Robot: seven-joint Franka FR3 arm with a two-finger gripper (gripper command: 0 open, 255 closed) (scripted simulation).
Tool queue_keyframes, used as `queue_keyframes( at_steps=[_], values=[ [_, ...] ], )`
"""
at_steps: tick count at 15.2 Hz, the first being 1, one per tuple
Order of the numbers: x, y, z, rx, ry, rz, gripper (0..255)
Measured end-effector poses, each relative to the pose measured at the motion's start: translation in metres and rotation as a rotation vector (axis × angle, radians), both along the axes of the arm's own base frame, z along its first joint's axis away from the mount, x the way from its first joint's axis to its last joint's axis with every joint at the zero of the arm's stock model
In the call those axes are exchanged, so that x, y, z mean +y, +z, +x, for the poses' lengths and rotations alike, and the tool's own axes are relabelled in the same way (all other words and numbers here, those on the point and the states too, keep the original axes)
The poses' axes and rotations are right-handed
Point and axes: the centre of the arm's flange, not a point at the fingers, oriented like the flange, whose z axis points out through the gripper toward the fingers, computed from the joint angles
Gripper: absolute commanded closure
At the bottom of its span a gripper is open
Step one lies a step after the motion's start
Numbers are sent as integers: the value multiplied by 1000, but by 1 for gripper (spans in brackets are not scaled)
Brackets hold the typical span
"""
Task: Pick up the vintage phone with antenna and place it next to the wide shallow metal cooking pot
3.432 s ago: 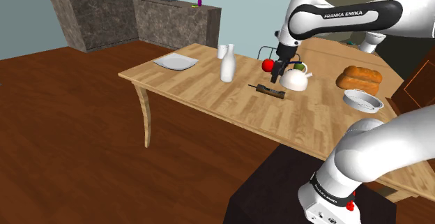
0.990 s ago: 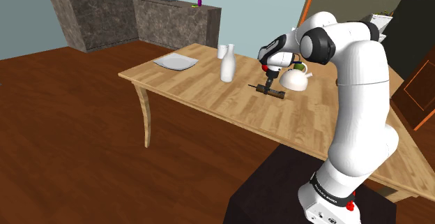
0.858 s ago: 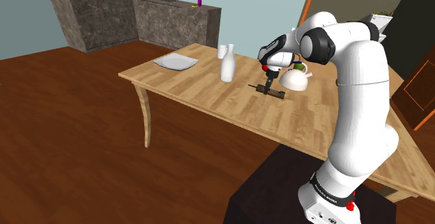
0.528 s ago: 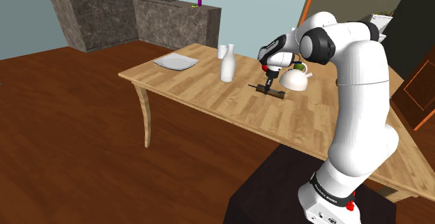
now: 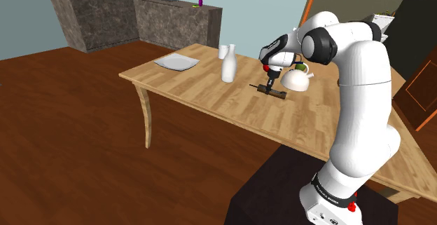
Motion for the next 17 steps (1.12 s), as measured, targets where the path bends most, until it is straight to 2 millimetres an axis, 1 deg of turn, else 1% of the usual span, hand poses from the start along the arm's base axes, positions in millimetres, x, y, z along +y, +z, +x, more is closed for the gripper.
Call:
queue_keyframes(
  at_steps=[4,15,17],
  values=[
    [0,18,0,0,0,0,255],
    [0,77,-1,0,0,0,255],
    [0,86,0,0,0,0,255]
  ],
)
